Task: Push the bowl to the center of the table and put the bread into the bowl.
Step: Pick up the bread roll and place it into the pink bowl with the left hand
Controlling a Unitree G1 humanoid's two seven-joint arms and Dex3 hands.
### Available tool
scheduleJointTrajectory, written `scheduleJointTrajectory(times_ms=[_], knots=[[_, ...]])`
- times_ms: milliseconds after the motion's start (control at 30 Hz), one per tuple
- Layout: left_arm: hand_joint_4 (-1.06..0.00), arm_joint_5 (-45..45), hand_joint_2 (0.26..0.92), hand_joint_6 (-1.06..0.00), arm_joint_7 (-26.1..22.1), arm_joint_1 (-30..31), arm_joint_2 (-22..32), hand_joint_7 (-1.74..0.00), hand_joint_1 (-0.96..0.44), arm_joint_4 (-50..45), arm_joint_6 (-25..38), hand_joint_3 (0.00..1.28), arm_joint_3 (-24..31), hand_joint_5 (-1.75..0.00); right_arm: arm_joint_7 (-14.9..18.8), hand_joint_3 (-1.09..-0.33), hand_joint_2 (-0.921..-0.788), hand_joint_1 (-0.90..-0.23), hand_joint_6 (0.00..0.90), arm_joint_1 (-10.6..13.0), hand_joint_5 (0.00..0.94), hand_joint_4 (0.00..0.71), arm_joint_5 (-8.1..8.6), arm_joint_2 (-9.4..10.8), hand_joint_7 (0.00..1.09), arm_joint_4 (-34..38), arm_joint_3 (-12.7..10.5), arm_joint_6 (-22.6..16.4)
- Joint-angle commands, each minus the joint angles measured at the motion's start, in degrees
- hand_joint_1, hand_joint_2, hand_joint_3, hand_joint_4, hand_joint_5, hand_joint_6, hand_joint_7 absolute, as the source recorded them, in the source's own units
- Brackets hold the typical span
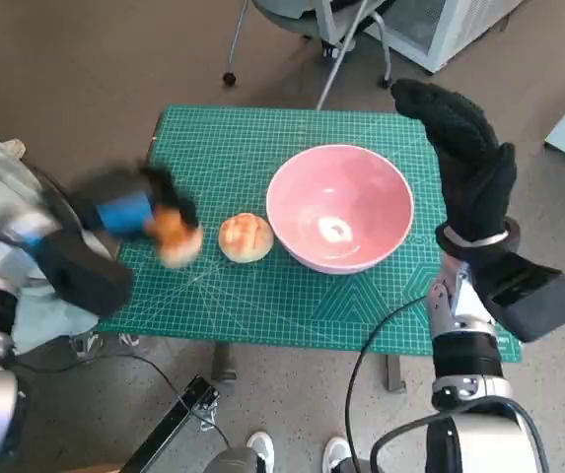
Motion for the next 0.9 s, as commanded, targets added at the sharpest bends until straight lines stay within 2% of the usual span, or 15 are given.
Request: scheduleJointTrajectory(times_ms=[33, 267, 467, 667, 900], knots=[[-0.64, -3.35, 0.920, -0.73, 0.15, -3.78, -2.00, -1.14, 0.00, -4.56, 2.32, 0.05, 2.99, -1.13, 1.21, -0.688, -0.921, -0.591, 0.045, 0.95, 0.004, 0.379, 1.33, -0.31, 0.79, 0.38, -0.47, 0.75], [-0.65, -3.29, 0.918, -0.72, 1.03, -8.77, -7.46, -1.17, 0.00, -9.31, 5.55, 0.05, 3.12, -1.11, 1.64, -0.665, -0.921, -0.596, 0.055, 1.16, 0.004, 0.383, 2.40, -0.16, 0.74, -0.35, -0.75, 1.27], [-0.70, -3.18, 0.910, -0.76, -1.29, -12.42, -12.97, -1.12, 0.00, -8.47, 7.81, 0.02, 1.73, -1.05, 1.03, -0.659, -0.921, -0.597, 0.062, 1.57, 0.004, 0.383, 1.90, -0.26, 0.73, -0.89, -0.74, 0.79], [-0.67, -0.83, 0.919, -0.74, -0.35, -15.88, -18.18, -1.15, 0.00, -1.46, 8.48, 0.03, -0.48, -1.07, 1.42, -0.657, -0.921, -0.605, 0.063, 1.98, 0.002, 0.381, 2.33, -0.29, 0.74, -1.34, -0.94, 0.69], [-0.63, 4.27, 0.920, -0.70, 4.76, -17.75, -23.32, -1.18, 0.00, 6.55, 9.12, 0.06, -4.40, -1.13, 2.11, -0.654, -0.921, -0.594, 0.050, 2.54, 0.000, 0.369, 2.85, -0.37, 0.74, -1.47, -1.39, 0.24]])
